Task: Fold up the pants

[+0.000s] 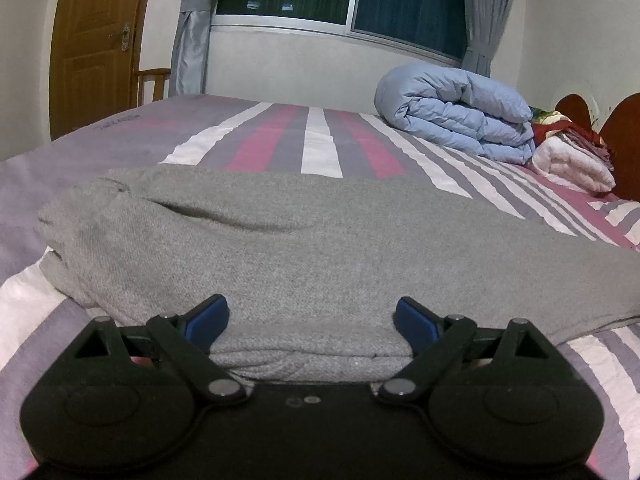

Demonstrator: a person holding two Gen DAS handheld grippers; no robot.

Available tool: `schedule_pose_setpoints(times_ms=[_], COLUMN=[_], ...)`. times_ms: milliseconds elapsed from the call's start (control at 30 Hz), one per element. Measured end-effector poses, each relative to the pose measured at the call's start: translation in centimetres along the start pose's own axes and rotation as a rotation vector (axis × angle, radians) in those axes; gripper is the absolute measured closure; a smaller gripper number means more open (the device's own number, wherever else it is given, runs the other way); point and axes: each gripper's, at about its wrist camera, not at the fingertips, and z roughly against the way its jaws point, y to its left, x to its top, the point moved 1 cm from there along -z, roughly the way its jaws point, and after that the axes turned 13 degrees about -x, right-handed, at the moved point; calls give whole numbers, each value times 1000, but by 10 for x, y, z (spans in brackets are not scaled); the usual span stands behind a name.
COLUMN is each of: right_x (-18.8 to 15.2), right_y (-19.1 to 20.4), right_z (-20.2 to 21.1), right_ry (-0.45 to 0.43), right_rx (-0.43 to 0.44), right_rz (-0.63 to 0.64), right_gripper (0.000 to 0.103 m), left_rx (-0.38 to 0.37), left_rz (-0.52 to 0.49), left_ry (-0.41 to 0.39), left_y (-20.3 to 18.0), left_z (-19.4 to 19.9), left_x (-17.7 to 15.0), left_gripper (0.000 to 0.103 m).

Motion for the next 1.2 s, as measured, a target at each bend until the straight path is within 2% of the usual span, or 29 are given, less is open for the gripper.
schedule_pose_setpoints(times_ms=[67,100,133,233,300,367,467,567,733,833,900,1200], right_x=[-1,-3,-4,-11,-13,-15,-14,-11,-13,-8,-6,-3], right_y=[7,13,17,30,34,38,33,29,34,42,39,34], right_z=[6,8,7,-6,-10,-16,-29,-31,-41,-63,-67,-58], right_ry=[22,24,30,71,96,117,160,172,176,178,192,205], right_rx=[26,33,37,-31,8,15,3,4,20,-25,-18,8], right_rz=[52,75,85,94,82,108,67,48,102,138,100,140], right_gripper=[33,29,27,28,28,44,53,56,58,85,86,86], left_rx=[1,1,1,1,0,0,2,2,2,6,5,1], left_rz=[-3,-4,-5,-4,-3,-3,-5,-5,-4,-9,-9,-6], left_ry=[1,1,1,0,-2,-1,1,1,3,8,8,6], left_y=[0,0,0,0,0,0,0,0,0,-2,-2,-2], left_z=[0,0,0,1,2,2,2,3,3,2,2,3], left_x=[-1,-1,-1,-1,-2,-2,-2,-2,-2,-1,-2,-1], left_gripper=[17,17,17,17,17,17,17,17,16,16,16,16])
